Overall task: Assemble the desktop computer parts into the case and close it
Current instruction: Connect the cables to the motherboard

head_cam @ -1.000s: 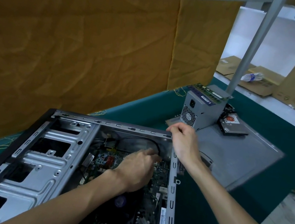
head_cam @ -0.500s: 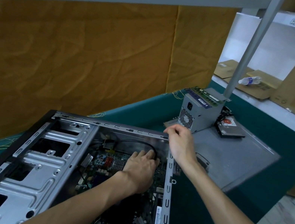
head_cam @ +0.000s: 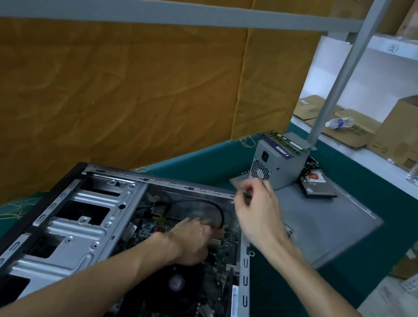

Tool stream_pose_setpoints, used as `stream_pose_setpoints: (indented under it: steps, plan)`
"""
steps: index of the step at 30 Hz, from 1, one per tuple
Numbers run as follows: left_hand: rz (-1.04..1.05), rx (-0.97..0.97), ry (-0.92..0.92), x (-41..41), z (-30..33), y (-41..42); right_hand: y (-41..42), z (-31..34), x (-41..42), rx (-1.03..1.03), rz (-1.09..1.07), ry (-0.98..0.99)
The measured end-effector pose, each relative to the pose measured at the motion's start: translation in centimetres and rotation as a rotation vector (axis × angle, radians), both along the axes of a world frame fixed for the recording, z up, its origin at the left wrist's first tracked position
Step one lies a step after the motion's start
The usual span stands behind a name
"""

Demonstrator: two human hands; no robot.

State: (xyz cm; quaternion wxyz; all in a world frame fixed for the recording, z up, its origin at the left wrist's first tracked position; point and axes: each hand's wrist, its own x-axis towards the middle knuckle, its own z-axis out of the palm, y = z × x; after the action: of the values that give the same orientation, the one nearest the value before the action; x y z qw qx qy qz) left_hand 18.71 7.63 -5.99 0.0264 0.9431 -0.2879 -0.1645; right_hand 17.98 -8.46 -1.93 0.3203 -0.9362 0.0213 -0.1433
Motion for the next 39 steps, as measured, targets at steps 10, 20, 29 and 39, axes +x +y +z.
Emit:
stream_pose_setpoints:
  steps: [10,20,29,39]
  plan:
    - [0.125,-0.408,-0.51,-2.4,3.1,8.6,1.8,2.4,-5.3,-0.495,-0.074,0.318]
    - [0.364,-0.567,-0.197,-3.7,3.6,10.6,0.9,2.7,-3.6,-0.38,-0.009,0.348]
    - [0.451,-0.469,-0.48,-4.7,3.3,9.3,7.0,0.6,-5.4,-0.733,0.155,0.141]
    - [0.451,-0.521,-0.426,-2.7,3.1,11.4,7.6,-4.1,-1.5,-0.331,0.051,0.776]
